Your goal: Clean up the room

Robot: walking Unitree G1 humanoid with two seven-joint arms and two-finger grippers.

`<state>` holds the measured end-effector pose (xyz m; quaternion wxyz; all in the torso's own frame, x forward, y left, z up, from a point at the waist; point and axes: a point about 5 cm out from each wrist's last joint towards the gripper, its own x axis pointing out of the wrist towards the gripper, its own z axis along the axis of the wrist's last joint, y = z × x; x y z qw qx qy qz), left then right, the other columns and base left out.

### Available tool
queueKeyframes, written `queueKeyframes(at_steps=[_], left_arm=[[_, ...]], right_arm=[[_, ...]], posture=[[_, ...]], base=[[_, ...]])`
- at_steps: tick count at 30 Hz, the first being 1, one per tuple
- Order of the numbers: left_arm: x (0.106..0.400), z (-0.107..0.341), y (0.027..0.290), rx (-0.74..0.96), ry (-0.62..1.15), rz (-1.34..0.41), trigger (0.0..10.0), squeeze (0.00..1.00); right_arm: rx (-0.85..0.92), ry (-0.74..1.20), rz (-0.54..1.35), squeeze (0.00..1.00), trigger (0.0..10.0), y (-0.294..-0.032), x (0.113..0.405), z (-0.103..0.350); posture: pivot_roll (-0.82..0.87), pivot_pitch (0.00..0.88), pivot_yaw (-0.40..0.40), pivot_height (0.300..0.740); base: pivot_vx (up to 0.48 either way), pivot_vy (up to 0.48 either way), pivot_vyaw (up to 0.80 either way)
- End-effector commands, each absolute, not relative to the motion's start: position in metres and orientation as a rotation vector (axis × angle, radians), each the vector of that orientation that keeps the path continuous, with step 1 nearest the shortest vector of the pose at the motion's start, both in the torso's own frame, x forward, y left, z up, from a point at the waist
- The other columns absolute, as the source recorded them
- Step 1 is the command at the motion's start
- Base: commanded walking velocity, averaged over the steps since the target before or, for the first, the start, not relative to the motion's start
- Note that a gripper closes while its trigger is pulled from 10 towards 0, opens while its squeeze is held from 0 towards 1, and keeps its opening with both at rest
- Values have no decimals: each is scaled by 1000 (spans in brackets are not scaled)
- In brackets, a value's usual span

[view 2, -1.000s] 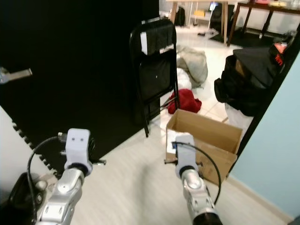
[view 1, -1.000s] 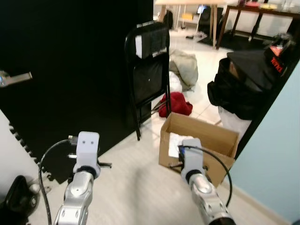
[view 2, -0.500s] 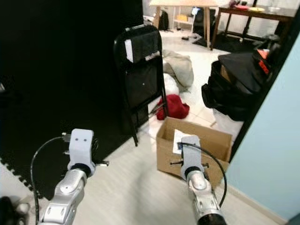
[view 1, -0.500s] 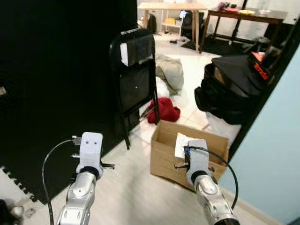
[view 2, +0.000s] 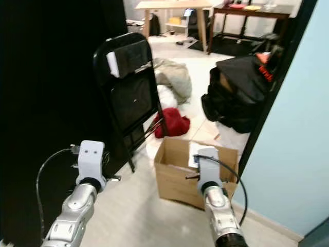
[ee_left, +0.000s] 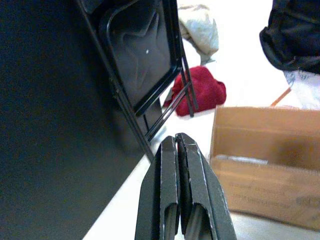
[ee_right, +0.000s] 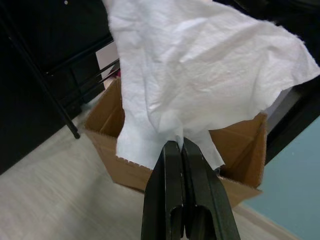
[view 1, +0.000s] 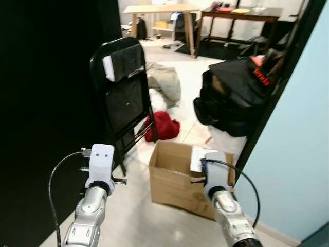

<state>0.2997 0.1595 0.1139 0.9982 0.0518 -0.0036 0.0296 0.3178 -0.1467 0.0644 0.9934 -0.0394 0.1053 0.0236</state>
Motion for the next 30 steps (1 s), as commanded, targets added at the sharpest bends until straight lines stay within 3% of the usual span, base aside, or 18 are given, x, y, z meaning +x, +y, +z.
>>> queueKeyframes(at_steps=[1,30], left_arm=[[297,107,167,114,20,83,10000,0],[301,107,161,94,16,77,10000,0]], right_arm=[[-67,226,72,0,10000,-138,316,60],[-74,225,52,0,10000,-145,317,63]], posture=[[-16,78,29,740],[-36,86,23,740]], base=[[281,0,0],[268,0,0]])
